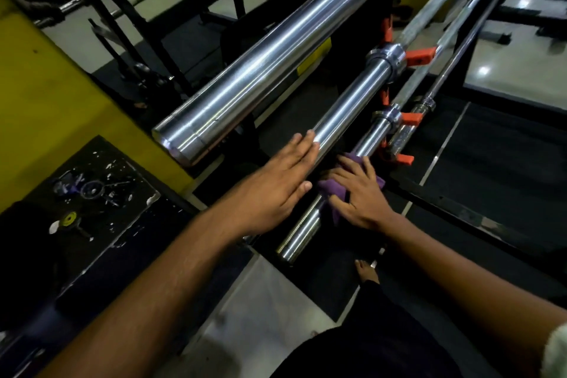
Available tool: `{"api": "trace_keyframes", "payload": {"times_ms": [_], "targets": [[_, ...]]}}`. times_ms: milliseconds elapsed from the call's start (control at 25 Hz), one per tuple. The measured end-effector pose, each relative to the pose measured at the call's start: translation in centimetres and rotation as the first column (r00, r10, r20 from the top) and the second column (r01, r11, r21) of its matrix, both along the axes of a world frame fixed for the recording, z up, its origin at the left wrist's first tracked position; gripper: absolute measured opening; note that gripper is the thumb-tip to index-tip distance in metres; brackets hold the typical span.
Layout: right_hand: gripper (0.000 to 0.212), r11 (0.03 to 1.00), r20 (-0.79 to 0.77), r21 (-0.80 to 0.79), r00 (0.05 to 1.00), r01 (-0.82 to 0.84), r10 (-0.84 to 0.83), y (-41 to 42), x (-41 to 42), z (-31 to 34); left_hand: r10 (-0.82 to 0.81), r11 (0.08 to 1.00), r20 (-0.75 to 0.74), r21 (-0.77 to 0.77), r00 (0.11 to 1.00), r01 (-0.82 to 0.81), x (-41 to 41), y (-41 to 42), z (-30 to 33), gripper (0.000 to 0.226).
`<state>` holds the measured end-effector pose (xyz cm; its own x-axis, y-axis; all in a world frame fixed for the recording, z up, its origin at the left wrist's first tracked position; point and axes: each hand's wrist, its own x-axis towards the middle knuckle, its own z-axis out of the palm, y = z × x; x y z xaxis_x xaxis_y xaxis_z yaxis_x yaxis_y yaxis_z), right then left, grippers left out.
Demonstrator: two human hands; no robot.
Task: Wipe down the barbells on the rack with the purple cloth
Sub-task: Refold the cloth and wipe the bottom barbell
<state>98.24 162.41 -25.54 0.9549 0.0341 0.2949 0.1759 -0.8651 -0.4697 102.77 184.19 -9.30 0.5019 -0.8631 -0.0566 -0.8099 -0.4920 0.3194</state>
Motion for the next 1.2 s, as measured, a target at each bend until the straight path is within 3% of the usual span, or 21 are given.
{"api": "trace_keyframes", "payload": {"times_ms": [80,160,240,320,400,480,560,640,720,880,1000,1080,1200], "targets": [[0.058,0.995,0.029,-0.072,0.998,0.063,-0.061,0.8,0.3,0.4,0.0,1.0,0.019,-0.022,1.0,0.001,-0.3,0.3,-0.1,0.06],[0.061,0.975,-0.045,-0.157,0.985,0.159,-0.168,3.8,0.4,0.5,0.016,0.999,0.021,-0.036,1.0,-0.015,-0.3,0.3,-0.1,0.059],[0.065,0.969,-0.126,-0.224,0.982,0.108,-0.138,7.5,-0.6,0.0,0.017,0.999,0.03,-0.045,0.999,-0.015,-0.3,0.0,-0.2,0.058],[0.075,0.959,-0.157,-0.266,0.986,-0.102,0.061,11.5,-2.3,-0.6,0.017,0.997,0.026,-0.073,1.0,-0.015,-0.2,0.0,-0.4,0.058],[0.079,0.883,-0.147,-0.34,0.945,-0.324,0.291,13.9,-4.2,-1.1,0.029,0.996,0.012,-0.088,1.0,-0.028,-0.1,0.2,-0.7,0.058],[0.075,0.83,-0.118,-0.382,0.912,-0.407,0.393,12.3,-3.4,-1.2,0.026,0.995,0.024,-0.101,0.999,-0.023,-0.1,0.2,-0.7,0.058],[0.067,0.897,-0.048,-0.345,0.96,-0.275,0.276,8.8,-0.9,-0.6,0.003,0.994,0.044,-0.111,0.999,0.002,0.0,0.2,-0.8,0.058],[0.058,0.961,-0.083,-0.272,0.996,-0.055,0.034,5.2,1.0,0.8,0.01,0.994,0.036,-0.105,0.999,-0.006,0.0,0.1,-0.8,0.058],[0.056,0.964,-0.113,-0.257,0.989,0.064,-0.096,5.4,1.0,1.6,0.028,0.994,0.028,-0.109,0.999,-0.025,0.0,0.1,-0.7,0.058],[0.08,0.94,-0.147,-0.296,0.98,-0.17,0.131,12.7,-3.4,0.4,0.014,0.988,0.02,-0.152,1.0,-0.011,-0.1,0.1,-0.7,0.057],[0.079,0.899,-0.18,-0.31,0.948,-0.308,0.263,13.1,-5.3,-0.9,0.024,0.986,-0.001,-0.163,1.0,-0.024,0.0,0.2,-0.7,0.057],[0.075,0.899,-0.144,-0.328,0.956,-0.289,0.255,11.6,-4.5,-1.1,0.022,0.985,0.009,-0.17,1.0,-0.02,0.0,0.2,-0.8,0.058],[0.064,0.979,-0.212,-0.172,0.975,-0.109,0.071,11.0,-3.7,-0.1,0.018,0.988,0.026,-0.155,1.0,-0.014,0.0,0.2,-0.9,0.058]]}}
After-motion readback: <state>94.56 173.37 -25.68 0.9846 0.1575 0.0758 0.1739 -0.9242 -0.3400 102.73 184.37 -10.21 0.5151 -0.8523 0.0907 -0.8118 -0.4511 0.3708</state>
